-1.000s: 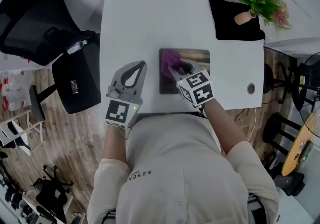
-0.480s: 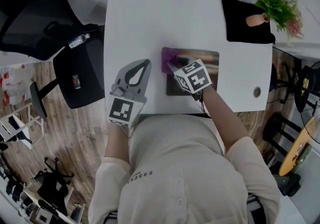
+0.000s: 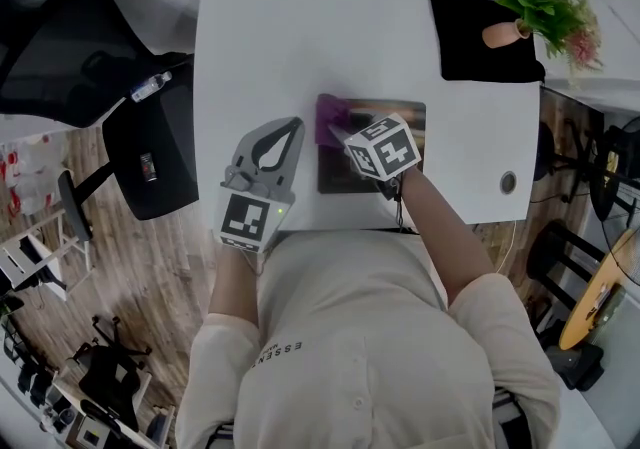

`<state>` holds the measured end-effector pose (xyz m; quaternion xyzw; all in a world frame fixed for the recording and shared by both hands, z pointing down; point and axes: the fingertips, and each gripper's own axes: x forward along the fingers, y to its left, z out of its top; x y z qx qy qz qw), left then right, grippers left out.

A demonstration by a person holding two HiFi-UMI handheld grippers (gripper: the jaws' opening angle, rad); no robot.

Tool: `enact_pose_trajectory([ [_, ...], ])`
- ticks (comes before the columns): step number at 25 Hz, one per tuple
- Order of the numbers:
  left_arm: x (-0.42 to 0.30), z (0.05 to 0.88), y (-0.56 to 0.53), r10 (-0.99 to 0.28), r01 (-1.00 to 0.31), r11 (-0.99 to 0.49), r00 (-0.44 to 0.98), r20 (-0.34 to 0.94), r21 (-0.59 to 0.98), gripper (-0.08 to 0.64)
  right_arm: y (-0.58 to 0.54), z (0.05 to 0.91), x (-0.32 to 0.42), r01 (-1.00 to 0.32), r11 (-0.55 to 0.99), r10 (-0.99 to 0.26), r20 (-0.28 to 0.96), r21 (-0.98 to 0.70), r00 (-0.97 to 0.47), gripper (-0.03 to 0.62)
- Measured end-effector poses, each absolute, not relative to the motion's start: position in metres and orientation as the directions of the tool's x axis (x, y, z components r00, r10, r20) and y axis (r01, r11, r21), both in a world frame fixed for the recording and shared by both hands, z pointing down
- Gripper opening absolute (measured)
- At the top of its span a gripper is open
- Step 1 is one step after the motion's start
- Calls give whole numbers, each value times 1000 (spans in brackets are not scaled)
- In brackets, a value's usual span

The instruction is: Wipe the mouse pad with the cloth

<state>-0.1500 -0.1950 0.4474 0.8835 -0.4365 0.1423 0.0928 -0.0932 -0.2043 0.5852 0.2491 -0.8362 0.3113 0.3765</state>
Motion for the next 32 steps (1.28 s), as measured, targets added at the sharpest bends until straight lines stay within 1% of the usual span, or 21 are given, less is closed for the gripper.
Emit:
enact_pose_trajectory([
  [11, -103, 447, -198, -733, -783, -622, 586, 346, 11, 2, -210, 586, -41, -664, 664, -182, 788, -344, -589, 101],
  [23, -35, 447, -193, -737, -786, -618, 581, 345, 5, 2, -214, 587, 40, -692, 640, -209, 792, -332, -574, 101],
  [32, -1, 444, -187, -757, -800, -600, 563, 331, -10, 2, -219, 590, 90, -713, 613, -239, 781, -340, -578, 103],
])
